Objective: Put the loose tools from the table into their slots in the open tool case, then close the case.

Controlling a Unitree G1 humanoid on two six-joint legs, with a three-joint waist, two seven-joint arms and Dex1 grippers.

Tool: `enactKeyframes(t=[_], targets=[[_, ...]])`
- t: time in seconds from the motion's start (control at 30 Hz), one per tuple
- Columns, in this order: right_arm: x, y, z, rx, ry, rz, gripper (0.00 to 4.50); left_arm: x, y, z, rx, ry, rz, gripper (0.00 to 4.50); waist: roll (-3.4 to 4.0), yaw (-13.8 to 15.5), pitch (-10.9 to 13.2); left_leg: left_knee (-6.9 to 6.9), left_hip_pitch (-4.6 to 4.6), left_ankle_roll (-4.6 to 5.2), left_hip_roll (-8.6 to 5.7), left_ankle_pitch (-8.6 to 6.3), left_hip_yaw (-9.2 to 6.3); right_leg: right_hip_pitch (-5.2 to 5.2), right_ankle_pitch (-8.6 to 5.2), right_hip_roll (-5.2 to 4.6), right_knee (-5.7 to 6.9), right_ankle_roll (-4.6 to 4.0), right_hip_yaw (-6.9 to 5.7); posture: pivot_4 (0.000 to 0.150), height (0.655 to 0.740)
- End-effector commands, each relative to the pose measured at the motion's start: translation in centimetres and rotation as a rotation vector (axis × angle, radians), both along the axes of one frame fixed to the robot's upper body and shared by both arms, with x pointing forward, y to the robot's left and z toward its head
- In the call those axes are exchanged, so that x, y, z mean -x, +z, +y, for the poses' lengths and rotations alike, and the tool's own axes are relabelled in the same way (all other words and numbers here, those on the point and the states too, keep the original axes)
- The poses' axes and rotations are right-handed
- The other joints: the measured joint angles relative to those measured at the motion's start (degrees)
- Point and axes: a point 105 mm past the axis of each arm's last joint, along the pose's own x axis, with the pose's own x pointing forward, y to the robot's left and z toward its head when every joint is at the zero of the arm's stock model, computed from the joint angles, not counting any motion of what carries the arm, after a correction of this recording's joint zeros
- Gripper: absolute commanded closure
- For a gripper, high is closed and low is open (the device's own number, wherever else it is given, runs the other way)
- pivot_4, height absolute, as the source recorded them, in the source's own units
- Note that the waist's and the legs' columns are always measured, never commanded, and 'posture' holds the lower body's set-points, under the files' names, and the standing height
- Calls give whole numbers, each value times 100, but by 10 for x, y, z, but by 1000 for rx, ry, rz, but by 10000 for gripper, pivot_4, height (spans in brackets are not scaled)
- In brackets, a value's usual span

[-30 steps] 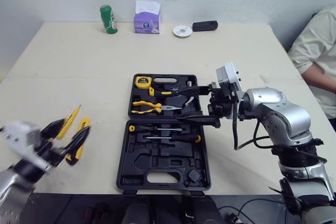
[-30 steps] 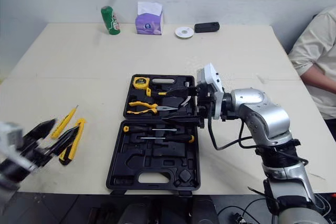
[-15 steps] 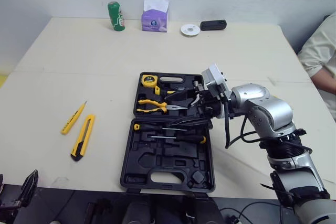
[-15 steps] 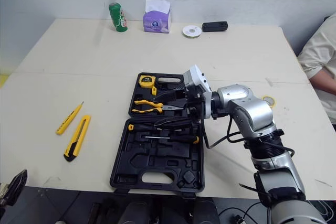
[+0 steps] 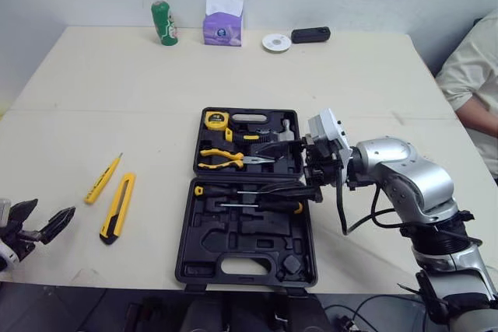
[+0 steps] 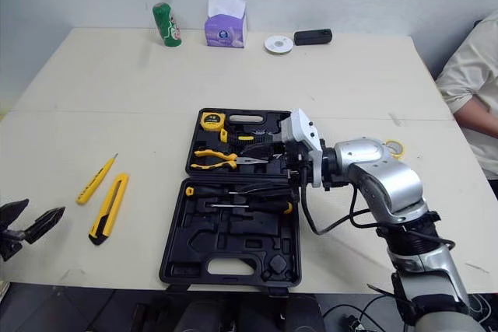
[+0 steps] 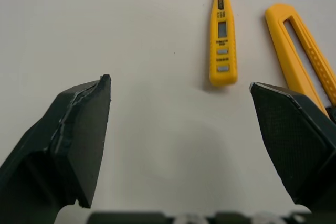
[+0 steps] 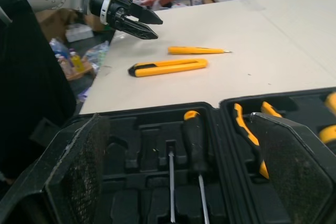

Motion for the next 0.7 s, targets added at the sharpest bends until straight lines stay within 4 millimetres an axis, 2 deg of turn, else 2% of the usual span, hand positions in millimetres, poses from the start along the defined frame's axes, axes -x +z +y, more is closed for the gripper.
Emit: enactKeyframes(t=[0.03, 0.33, 0.6, 0.7], targets=[[8, 14, -3, -29, -11, -55, 815, -13, -1, -2, -1, -44, 24, 0, 0, 1, 0, 0, 0, 0, 0, 0, 3, 0, 0, 0, 0, 0, -1, 1500, 7316], [11, 15, -5, -38, -53, -60, 815, -47, -13, -13, 4, -100, 78, 0, -3, -7, 0, 3, 3, -1, -1, 6, 11, 1, 2, 0, 5, 4, 2, 1500, 7316], [14, 16, -5, -39, -66, -69, 815, -62, -26, -29, 26, -156, 99, 0, -3, 29, 0, 2, 8, -5, -1, 17, 12, 2, 2, 0, 10, 4, 4, 1500, 7316], [15, 18, -6, -38, -68, -75, 0, -64, -24, -35, 50, -170, 90, 7898, -2, 63, 0, 2, 10, -6, -1, 18, 13, 2, 2, 0, 10, 4, 5, 1500, 7316]])
